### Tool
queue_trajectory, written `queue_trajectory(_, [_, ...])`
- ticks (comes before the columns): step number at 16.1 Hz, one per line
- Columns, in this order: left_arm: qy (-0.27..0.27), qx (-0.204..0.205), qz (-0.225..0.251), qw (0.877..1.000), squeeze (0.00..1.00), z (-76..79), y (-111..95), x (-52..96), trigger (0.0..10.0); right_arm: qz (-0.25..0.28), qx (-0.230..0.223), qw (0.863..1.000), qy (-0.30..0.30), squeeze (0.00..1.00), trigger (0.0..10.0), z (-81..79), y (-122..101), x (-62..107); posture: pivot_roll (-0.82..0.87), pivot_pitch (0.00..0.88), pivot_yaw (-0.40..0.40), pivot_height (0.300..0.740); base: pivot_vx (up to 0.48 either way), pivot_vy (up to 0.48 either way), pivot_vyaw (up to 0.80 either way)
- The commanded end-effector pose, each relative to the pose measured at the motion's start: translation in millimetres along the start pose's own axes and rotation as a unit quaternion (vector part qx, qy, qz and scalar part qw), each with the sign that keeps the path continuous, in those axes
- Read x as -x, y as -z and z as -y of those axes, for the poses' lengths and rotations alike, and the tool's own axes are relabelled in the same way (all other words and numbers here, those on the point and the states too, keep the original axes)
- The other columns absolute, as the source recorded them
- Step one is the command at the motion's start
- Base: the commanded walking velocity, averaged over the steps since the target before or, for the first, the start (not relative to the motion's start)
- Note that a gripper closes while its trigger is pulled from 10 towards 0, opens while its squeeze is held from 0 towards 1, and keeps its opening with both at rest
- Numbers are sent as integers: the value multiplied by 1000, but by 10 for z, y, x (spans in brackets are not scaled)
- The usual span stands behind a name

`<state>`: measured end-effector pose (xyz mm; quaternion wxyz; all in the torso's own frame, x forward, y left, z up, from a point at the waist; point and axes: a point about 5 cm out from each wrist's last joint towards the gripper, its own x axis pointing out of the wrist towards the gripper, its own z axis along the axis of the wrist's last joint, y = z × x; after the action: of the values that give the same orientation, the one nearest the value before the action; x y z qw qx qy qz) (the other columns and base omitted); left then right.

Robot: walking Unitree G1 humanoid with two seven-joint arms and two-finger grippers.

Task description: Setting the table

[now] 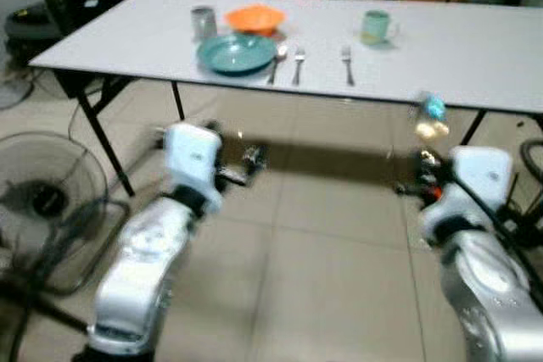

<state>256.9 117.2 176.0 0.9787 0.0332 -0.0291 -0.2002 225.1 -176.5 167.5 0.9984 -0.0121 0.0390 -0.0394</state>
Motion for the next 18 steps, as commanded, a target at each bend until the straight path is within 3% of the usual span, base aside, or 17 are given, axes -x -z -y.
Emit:
queue_trajectory(1, [-13,-11,10,1000,0,-89,-55,15,10000,18,-7,1000,-12,0,10000,-66,-81,-9,1,18,39,740,315,0,-800])
queue_trajectory(18, [0,-10,10,1000,0,-72,-30,2,10000,7,0,999,-42,0,10000,-73,-127,-35,-12,7,44,740,318,0,-42])
